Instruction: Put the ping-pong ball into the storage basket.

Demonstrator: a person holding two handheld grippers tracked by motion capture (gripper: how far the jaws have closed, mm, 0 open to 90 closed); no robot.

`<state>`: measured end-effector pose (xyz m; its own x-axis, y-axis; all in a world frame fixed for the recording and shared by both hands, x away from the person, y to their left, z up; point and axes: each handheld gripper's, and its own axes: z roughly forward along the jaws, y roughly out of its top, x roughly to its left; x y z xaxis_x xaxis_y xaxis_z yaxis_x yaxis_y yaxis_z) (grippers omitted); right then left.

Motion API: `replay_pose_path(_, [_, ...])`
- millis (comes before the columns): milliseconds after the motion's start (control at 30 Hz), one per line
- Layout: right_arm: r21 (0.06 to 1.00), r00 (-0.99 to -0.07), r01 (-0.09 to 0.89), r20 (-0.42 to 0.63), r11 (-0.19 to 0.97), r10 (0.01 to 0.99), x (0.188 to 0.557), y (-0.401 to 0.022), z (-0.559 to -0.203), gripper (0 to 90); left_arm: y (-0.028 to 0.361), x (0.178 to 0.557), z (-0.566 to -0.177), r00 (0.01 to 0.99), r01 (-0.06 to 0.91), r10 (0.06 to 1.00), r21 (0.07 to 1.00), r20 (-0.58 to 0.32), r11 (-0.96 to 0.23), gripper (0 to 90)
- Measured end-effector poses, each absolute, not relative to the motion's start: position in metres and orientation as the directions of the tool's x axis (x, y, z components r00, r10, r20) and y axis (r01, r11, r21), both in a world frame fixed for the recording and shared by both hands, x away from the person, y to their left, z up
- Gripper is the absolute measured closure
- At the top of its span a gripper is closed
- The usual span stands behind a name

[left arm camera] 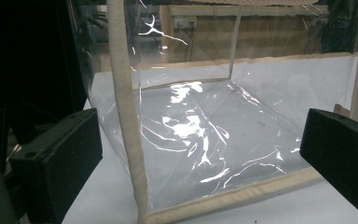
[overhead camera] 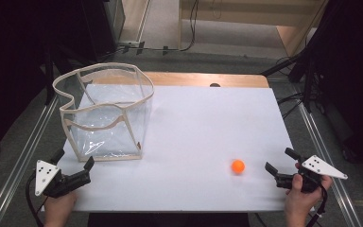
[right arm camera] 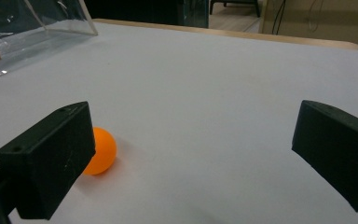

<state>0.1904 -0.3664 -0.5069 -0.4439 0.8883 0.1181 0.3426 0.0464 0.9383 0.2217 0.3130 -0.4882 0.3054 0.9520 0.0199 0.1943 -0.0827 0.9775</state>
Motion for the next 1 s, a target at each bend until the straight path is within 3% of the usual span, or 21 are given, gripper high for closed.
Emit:
replay_pose_path(533, [0.921, -0.485, 0.38, 0.115, 0.09, 0.867, 0.197, -0.36, -0.487, 0.0, 0.312, 0.22, -0.489, 0.302, 0.19, 0.953, 0.977, 0.03, -0.091, 0.0])
replay_pose_path(1000, [0.889, -0.564, 0.408, 0.067, 0.208, 0.823, 0.212, -0.337, -0.463, 0.0, 0.311, 0.22, -0.489, 0.303, 0.19, 0.953, 0.977, 0.034, -0.095, 0.0])
